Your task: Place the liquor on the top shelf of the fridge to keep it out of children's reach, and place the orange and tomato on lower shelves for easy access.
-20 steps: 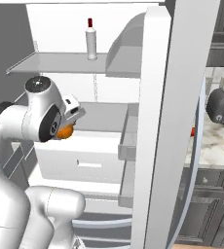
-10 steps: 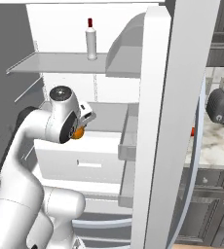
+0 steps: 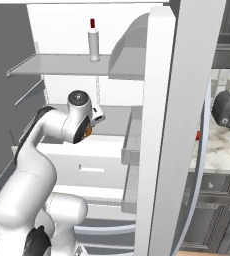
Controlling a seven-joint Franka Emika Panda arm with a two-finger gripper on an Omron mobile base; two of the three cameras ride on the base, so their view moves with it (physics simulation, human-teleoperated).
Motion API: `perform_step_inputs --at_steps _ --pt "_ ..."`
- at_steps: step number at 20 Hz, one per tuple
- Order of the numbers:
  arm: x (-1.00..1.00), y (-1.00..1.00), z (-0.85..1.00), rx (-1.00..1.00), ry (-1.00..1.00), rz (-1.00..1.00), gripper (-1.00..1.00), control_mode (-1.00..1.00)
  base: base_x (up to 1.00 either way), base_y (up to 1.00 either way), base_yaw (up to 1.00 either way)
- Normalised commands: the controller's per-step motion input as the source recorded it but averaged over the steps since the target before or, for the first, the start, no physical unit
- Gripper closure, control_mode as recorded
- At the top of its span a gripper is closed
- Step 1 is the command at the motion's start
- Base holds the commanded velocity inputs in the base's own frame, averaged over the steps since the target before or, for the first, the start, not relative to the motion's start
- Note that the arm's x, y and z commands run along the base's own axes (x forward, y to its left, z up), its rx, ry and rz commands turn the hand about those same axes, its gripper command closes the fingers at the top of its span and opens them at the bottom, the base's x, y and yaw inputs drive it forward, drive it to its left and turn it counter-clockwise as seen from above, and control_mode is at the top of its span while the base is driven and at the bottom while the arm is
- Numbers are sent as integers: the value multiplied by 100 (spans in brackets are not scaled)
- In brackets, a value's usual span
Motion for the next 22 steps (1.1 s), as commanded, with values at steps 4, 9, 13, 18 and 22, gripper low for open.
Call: perform_step_inputs --at_steps 4,9,13,18,22 --pt "59 0 -11 13 0 -14 100 -100 0 0 0" --pt "63 0 -18 11 0 -15 100 -100 0 0 0" --pt "66 0 -27 12 0 -14 100 -100 0 0 0" --pt "69 0 -31 10 0 -3 100 -100 0 0 0" --pt "70 0 -28 6 0 0 100 -100 0 0 0"
